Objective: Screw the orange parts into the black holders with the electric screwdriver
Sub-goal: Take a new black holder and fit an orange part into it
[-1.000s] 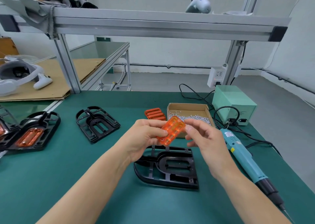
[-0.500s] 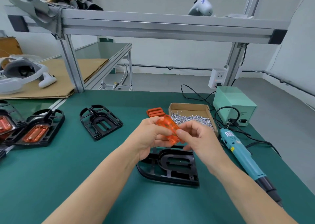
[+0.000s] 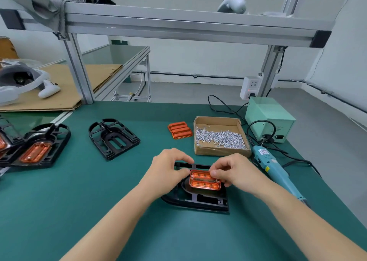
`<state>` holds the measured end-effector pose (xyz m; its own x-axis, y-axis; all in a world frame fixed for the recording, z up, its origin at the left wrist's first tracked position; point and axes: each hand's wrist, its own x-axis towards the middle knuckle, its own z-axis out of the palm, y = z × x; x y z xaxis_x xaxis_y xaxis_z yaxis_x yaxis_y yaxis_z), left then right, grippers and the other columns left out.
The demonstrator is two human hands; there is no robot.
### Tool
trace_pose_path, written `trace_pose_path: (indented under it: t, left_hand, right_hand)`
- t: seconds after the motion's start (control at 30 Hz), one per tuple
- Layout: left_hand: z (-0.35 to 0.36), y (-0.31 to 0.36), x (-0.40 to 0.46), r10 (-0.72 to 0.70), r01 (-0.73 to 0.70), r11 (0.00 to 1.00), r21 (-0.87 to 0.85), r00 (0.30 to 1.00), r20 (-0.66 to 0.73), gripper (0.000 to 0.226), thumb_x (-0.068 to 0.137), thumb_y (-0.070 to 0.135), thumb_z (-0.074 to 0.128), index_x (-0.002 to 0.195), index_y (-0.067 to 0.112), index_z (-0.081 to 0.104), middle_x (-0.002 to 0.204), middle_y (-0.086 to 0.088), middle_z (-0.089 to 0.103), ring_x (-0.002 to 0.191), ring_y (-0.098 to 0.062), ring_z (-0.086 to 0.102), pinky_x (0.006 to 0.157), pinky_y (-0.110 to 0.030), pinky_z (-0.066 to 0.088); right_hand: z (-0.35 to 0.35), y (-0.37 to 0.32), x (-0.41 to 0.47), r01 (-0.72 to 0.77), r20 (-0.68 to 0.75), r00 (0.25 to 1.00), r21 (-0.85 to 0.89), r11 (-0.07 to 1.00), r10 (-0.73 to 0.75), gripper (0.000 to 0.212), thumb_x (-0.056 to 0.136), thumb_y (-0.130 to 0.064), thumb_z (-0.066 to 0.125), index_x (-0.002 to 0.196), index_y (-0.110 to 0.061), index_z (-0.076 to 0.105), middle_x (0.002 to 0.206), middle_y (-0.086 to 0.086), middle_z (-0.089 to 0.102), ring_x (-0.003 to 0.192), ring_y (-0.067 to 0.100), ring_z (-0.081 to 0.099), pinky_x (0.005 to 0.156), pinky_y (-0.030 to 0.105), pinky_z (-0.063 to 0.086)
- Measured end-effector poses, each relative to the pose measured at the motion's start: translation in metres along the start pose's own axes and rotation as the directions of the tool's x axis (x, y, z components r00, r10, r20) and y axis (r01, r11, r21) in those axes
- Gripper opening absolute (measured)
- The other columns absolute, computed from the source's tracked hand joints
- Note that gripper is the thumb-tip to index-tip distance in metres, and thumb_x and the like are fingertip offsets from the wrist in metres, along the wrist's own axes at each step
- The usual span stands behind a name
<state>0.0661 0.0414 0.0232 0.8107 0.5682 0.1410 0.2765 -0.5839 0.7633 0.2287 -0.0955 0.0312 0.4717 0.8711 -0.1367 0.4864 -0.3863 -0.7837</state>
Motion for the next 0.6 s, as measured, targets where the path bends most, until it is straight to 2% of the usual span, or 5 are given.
trace_pose_path:
  t: [0.1, 0.2, 0.37, 0.43, 0.6]
  left_hand:
    - [0.005, 0.001, 0.000, 0.064, -0.067, 0.993, 0.100, 0.998, 0.028, 0.021, 0.082, 0.018, 0.069, 0.093, 0.037, 0.068, 0.109, 0.018, 0.059, 0.112, -0.005, 0.045, 0.104, -0.037, 0.033]
    - [0.010, -0.002, 0.000, 0.097, -0.107, 0.982, 0.155, 0.993, 0.068, 0.022, 0.083, 0.021, 0.068, 0.103, 0.031, 0.070, 0.114, 0.018, 0.055, 0.117, -0.005, 0.040, 0.107, -0.041, 0.029]
    - [0.019, -0.004, 0.000, 0.141, -0.156, 0.957, 0.243, 0.987, 0.079, 0.026, 0.084, 0.026, 0.067, 0.109, 0.033, 0.068, 0.121, 0.017, 0.052, 0.118, -0.004, 0.037, 0.109, -0.034, 0.021]
    - [0.020, -0.005, 0.001, 0.156, -0.175, 0.944, 0.280, 0.984, 0.087, 0.025, 0.084, 0.028, 0.067, 0.108, 0.033, 0.068, 0.119, 0.018, 0.051, 0.117, -0.004, 0.037, 0.107, -0.031, 0.019]
    - [0.021, -0.009, 0.004, 0.149, -0.179, 0.925, 0.334, 0.982, 0.112, 0.030, 0.080, 0.035, 0.070, 0.110, 0.034, 0.067, 0.113, 0.019, 0.046, 0.113, -0.004, 0.036, 0.102, -0.025, 0.017]
  right_hand:
    - [0.001, 0.002, 0.000, 0.005, 0.001, 1.000, -0.039, 0.999, -0.005, 0.012, 0.088, -0.015, 0.070, 0.079, -0.022, 0.075, 0.066, -0.007, 0.067, 0.056, 0.002, 0.055, 0.053, 0.017, 0.046]
    - [0.001, 0.003, 0.001, 0.014, -0.036, 0.999, -0.156, 0.988, -0.020, 0.012, 0.086, -0.023, 0.073, 0.077, -0.031, 0.075, 0.066, -0.015, 0.067, 0.059, -0.003, 0.057, 0.060, 0.016, 0.042]
    - [0.005, 0.005, 0.001, 0.029, -0.099, 0.992, -0.407, 0.913, -0.076, 0.005, 0.084, -0.035, 0.073, 0.086, -0.034, 0.076, 0.085, -0.014, 0.068, 0.082, 0.005, 0.057, 0.076, 0.029, 0.046]
    - [0.006, 0.006, 0.001, 0.050, -0.117, 0.986, -0.463, 0.885, -0.117, 0.006, 0.084, -0.038, 0.072, 0.087, -0.034, 0.075, 0.087, -0.014, 0.062, 0.084, 0.007, 0.054, 0.075, 0.030, 0.044]
    - [0.011, 0.012, 0.002, 0.068, -0.130, 0.981, -0.462, 0.884, -0.143, 0.007, 0.084, -0.039, 0.071, 0.083, -0.031, 0.071, 0.080, -0.012, 0.057, 0.080, 0.007, 0.053, 0.073, 0.030, 0.044]
